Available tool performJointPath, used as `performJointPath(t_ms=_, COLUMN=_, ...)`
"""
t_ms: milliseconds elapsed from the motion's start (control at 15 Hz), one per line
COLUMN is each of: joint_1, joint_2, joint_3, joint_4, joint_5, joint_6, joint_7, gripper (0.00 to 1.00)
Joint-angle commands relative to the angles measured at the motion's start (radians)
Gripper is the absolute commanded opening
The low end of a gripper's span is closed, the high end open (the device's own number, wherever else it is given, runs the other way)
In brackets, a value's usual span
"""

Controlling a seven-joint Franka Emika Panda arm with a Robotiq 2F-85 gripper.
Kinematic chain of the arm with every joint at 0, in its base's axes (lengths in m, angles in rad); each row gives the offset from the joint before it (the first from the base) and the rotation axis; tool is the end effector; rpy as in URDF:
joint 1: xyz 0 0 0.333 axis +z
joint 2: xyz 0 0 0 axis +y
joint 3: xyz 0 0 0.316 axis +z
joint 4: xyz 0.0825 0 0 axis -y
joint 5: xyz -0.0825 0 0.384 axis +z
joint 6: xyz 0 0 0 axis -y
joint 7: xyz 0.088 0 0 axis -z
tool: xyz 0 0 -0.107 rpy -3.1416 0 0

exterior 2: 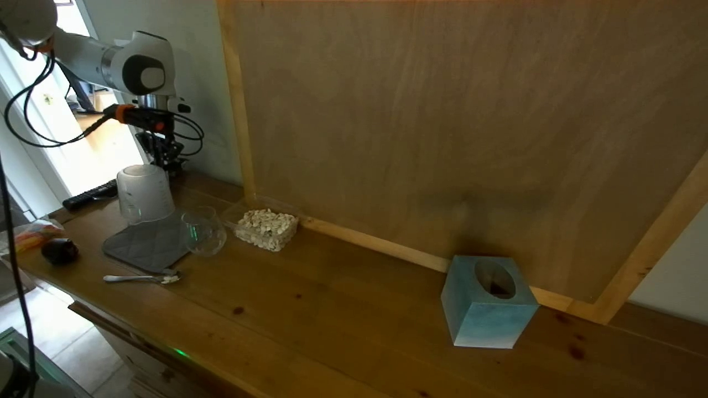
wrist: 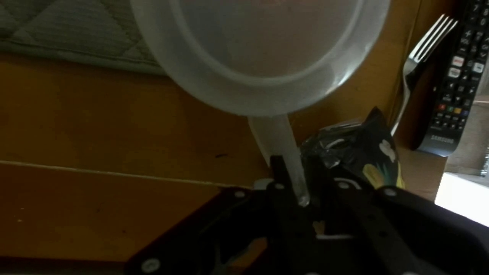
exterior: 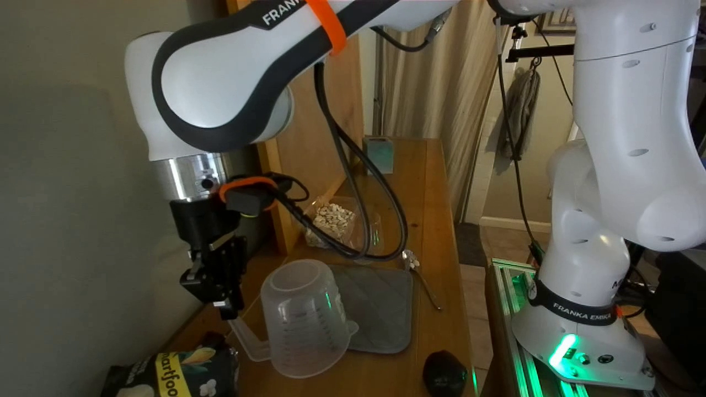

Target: Turn the clear jug over rand put it on the grey potholder

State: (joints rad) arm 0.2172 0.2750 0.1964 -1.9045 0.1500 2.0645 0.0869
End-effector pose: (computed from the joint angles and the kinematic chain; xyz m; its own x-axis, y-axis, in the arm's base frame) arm 0.5510 0.2447 0.3504 0.9591 0.2500 -0.1325 0.2274 -0.9598 -0.1644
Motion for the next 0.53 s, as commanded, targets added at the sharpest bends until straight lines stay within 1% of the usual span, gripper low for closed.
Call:
performJointPath(t_ms=0, joint_1=-0.015, joint_2=-0.028, joint_3=0.000, joint_4=0.004, joint_5=0.027, joint_6=-0.033, joint_7=-0.021, gripper=0.05)
performJointPath(t_ms=200, joint_1=-0.040, joint_2=-0.069, joint_3=0.004, joint_4=-0.022, joint_5=0.097, joint_6=-0.034, joint_7=-0.068, gripper=0.05)
performJointPath(t_ms=467, joint_1=-0.084, joint_2=-0.132, joint_3=0.001, joint_4=-0.059, joint_5=0.245, joint_6=-0.063, joint_7=-0.170, gripper=0.05)
